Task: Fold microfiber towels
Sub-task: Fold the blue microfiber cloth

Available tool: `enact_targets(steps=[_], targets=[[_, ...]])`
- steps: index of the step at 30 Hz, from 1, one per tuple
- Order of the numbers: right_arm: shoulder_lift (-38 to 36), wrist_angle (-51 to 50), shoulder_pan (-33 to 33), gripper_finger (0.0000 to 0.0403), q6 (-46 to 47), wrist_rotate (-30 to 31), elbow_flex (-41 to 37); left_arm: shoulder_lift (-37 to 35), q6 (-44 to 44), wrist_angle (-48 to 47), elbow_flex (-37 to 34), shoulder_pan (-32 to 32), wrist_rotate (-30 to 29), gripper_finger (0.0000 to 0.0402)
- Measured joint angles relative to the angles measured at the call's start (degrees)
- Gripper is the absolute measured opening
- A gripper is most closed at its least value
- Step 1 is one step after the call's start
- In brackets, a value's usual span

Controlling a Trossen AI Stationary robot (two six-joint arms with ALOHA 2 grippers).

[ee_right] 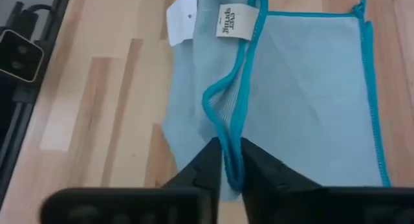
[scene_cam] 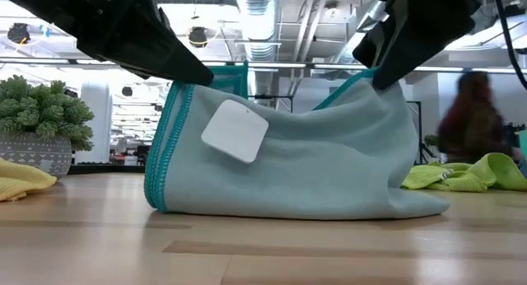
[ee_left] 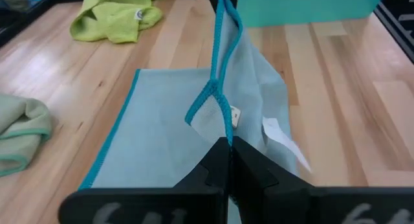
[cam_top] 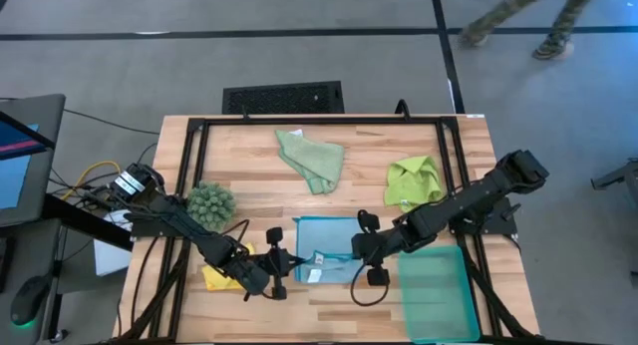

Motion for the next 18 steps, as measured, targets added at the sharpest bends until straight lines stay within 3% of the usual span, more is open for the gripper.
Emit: enact_targets(steps=[10, 13, 18], targets=[[0.0, 6.3, -1.9, 0.0210, 7.9, 2.5, -9.1, 0.0, 1.9, 0.8, 0.0, -0.5, 0.0, 0.0000], [0.0, 13.1, -2.5, 0.0225, 8.1, 2.1, -11.7, 0.0, 2.1, 0.8, 0.0, -0.5, 0.0, 0.0000], [0.0, 23.6, -2.5, 0.0216, 5.9, -5.3, -13.8, 0.0, 2.1, 0.8, 0.0, -0.5, 0.0, 0.0000]])
